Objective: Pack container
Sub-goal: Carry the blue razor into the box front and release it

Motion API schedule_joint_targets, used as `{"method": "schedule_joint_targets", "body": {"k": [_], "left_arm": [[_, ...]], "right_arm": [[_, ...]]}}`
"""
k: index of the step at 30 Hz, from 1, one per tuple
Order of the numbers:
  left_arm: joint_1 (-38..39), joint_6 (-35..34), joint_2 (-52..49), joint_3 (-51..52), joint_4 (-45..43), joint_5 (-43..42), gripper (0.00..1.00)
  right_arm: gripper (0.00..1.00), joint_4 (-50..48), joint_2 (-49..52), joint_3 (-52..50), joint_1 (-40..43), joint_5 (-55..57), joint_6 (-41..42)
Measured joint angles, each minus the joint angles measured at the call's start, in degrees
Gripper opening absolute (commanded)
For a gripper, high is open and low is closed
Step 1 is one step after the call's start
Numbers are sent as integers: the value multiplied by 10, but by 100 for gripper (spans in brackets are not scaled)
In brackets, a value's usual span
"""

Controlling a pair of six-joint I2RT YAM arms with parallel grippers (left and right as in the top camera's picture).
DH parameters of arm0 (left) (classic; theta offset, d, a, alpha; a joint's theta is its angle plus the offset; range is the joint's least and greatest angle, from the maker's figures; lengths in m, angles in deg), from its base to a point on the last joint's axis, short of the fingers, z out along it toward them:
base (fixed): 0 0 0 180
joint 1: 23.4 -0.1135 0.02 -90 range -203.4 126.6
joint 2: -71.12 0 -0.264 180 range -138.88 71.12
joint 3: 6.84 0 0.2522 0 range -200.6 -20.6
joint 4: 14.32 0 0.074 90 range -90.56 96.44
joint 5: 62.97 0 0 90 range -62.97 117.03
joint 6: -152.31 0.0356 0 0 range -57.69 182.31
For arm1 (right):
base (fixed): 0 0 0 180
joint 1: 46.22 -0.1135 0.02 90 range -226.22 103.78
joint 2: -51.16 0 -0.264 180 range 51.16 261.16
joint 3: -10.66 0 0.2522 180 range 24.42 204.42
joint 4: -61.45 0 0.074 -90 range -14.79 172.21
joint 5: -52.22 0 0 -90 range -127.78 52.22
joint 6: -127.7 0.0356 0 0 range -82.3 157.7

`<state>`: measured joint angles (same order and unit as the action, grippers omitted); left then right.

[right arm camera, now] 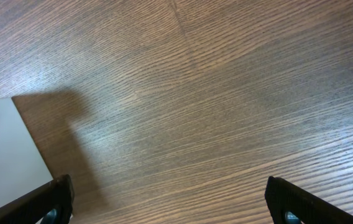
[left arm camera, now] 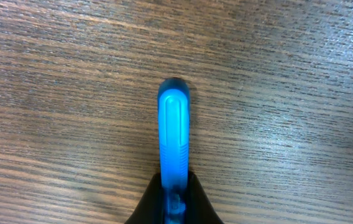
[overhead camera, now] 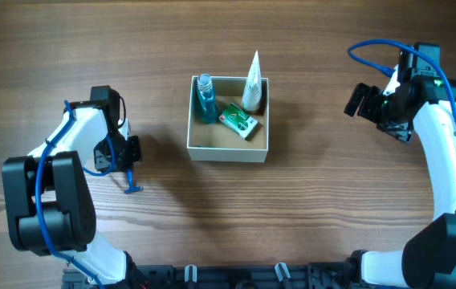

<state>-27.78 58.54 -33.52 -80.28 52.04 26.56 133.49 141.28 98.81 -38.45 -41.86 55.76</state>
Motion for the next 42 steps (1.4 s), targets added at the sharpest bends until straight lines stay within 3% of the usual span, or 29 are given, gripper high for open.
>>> {"method": "schedule_joint_targets", "body": {"k": [10,14,20,24,32,42], "left_arm": [[8,0,7,-42,26,-44,4],[42,1,62,-93,35,-57,4],[161,36,179,-155,8,-41,4],[264,101,228,-163,-38,-17,4],[406,266,189,-163,-60,-4,4],[414,332,75,-163,-81,18,6]], "right_arm": [[100,0,0,0,0,0,0],[100,0,0,0,0,0,-2],[100,1,0,0,0,0,-3],[100,1,0,0,0,0,-4],[100,0,0,0,0,0,-4],[100,0,0,0,0,0,-4]]}}
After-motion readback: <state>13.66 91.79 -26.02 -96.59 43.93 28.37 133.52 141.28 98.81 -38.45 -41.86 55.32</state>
